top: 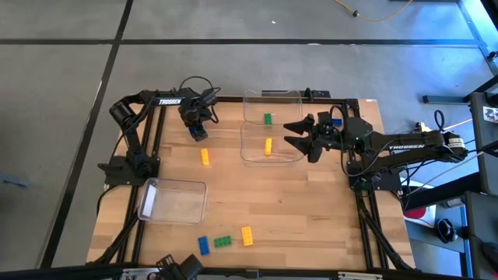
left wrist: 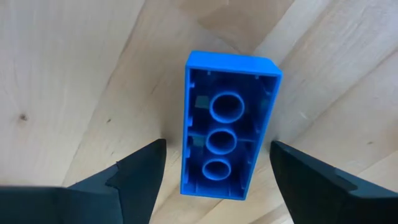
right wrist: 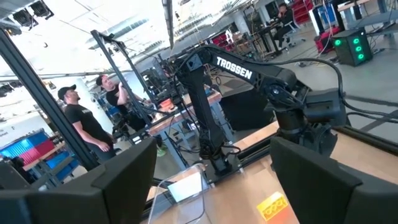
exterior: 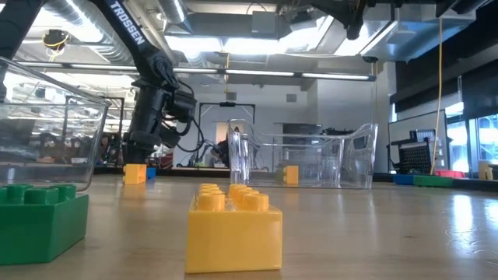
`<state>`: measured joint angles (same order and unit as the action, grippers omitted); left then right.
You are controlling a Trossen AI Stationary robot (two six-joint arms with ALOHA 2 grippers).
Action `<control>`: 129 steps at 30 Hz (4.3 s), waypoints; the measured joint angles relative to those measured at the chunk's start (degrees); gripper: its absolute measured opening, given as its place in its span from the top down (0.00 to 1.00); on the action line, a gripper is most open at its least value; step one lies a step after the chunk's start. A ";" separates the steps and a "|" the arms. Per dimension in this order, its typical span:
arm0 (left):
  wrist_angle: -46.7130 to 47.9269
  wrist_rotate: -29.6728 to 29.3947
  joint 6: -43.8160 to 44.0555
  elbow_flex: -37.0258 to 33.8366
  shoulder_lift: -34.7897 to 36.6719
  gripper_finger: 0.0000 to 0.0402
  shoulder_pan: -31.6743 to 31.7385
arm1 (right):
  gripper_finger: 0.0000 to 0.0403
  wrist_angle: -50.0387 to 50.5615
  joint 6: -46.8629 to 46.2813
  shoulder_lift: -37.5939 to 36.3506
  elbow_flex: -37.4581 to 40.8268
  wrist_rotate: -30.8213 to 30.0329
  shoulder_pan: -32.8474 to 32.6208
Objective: Sort & place blocks by color
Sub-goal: Put the top left blue game piece into the bottom bottom transparent bin
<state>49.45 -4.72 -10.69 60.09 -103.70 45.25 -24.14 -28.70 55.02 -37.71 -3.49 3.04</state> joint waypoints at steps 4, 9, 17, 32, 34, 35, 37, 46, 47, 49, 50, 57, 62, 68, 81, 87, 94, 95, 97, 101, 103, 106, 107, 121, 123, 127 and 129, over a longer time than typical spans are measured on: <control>0.00 0.03 0.01 -0.01 -0.02 0.39 -0.04 | 0.21 0.00 -1.07 0.00 0.00 0.02 -0.01; 0.88 0.19 1.14 -0.04 0.07 0.57 -0.44 | 0.21 0.00 -1.01 0.00 0.00 0.04 -0.01; 0.72 2.26 4.77 -0.17 9.68 0.69 -2.18 | 0.21 0.83 -0.84 0.00 0.00 0.07 0.00; -32.84 8.04 25.72 -7.75 49.99 0.69 -23.48 | 0.21 6.95 2.96 -0.02 0.00 0.11 0.00; -38.93 4.15 27.79 -11.13 53.66 0.69 -28.50 | 0.21 6.91 3.80 -0.02 0.00 0.11 -0.02; -40.71 2.15 28.48 -12.76 55.23 0.69 -30.81 | 0.21 6.91 3.99 -0.02 0.00 0.11 -0.02; -43.90 -1.76 29.78 -15.53 57.58 0.69 -34.64 | 0.21 6.88 4.99 -0.02 0.00 0.11 -0.01; -46.60 -9.36 30.09 -18.48 61.29 0.69 -40.73 | 0.21 6.84 5.17 -0.02 0.00 0.13 0.00; -46.56 -9.36 30.10 -18.48 61.28 0.69 -40.72 | 0.21 6.83 5.14 -0.02 0.00 0.13 -0.01; -46.56 -9.39 30.02 -18.48 61.27 0.69 -40.72 | 0.21 6.84 5.39 -0.02 0.00 0.13 -0.01; -46.56 -9.39 29.85 -18.48 61.27 0.69 -40.72 | 0.21 6.84 5.50 -0.02 0.00 0.13 0.01; -46.53 -9.38 29.63 -18.48 61.27 0.69 -40.72 | 0.21 6.84 5.30 -0.02 0.00 0.13 0.00; -46.53 -9.30 29.63 -18.48 61.27 0.69 -40.72 | 0.21 6.84 5.79 -0.02 0.00 0.11 0.00; -46.53 -8.27 29.65 -18.48 61.38 0.69 -40.70 | 0.21 6.84 6.66 -0.02 0.00 0.11 0.00; -46.56 -7.81 30.02 -18.48 65.57 0.69 -41.20 | 0.21 6.84 6.68 -0.02 0.00 0.11 -0.01; -46.56 -7.83 30.09 -18.48 67.15 0.69 -41.51 | 0.21 6.84 6.70 -0.02 0.00 0.11 -0.01; -46.59 -8.23 30.08 -18.46 67.17 0.69 -43.59 | 0.21 6.84 6.68 -0.02 0.00 0.11 0.01; -46.58 -8.24 30.06 -18.46 67.14 0.69 -43.88 | 0.21 6.84 6.70 -0.02 0.00 0.11 0.01; -46.58 -8.45 30.08 -18.46 67.14 0.69 -44.33 | 0.21 6.84 6.68 -0.02 0.00 0.11 -0.01; -46.56 -8.48 30.09 -18.46 67.14 0.69 -45.47 | 0.21 6.84 6.42 -0.02 0.00 0.11 -0.01; -46.57 -8.16 30.44 -18.46 67.14 0.69 -46.34 | 0.21 6.84 6.52 -0.02 0.00 0.11 0.01; -46.23 -8.18 30.65 -18.46 67.14 0.69 -47.86 | 0.21 6.84 6.54 -0.02 0.00 0.11 0.01; -45.98 -8.17 30.60 -18.46 67.14 0.69 -48.29 | 0.21 6.84 6.51 -0.02 0.00 0.11 -0.01; -45.41 -6.77 30.08 -18.46 66.45 0.69 -49.20 | 0.21 6.86 6.51 -0.02 0.00 0.11 0.01; -45.82 -6.79 30.08 -18.46 66.53 0.69 -49.20 | 0.21 6.85 6.51 -0.02 0.00 0.11 -0.01; -46.71 -5.53 31.30 -18.46 66.52 0.69 -49.42 | 0.21 6.84 6.51 -0.02 0.00 0.10 -0.01; -47.59 -4.74 32.77 -18.46 66.53 0.69 -50.18 | 0.21 6.84 6.50 -0.02 0.00 0.11 0.00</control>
<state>1.86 -9.46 22.08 41.63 -37.17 -4.93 -17.30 -22.20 55.00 -37.71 -3.38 3.05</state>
